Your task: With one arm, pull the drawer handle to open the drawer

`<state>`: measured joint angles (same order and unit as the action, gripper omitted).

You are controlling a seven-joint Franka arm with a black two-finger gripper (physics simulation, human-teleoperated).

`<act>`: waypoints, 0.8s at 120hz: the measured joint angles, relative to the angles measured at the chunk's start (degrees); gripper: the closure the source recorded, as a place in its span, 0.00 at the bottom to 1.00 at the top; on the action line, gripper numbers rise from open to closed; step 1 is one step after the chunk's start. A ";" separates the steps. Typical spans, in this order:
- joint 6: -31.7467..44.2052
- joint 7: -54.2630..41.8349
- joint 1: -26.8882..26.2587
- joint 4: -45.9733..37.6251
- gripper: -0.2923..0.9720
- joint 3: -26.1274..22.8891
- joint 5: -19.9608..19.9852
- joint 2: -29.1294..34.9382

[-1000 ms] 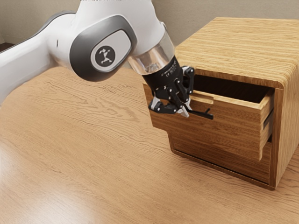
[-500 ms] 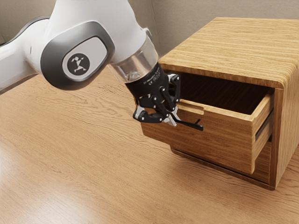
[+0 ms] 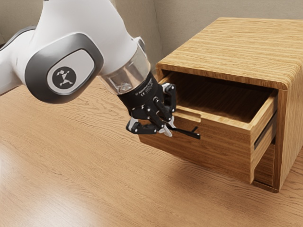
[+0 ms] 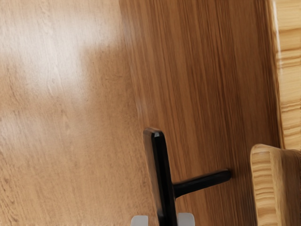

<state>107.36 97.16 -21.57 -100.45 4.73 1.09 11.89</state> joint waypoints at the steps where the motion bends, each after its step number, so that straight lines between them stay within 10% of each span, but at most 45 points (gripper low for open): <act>1: 0.03 0.01 -0.01 -0.12 0.85 -0.01 0.00 0.11; 96: 1.47 1.34 1.10 -7.40 0.85 -3.01 -0.05 6.77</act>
<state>108.82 98.50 -20.47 -107.85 1.73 1.04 18.66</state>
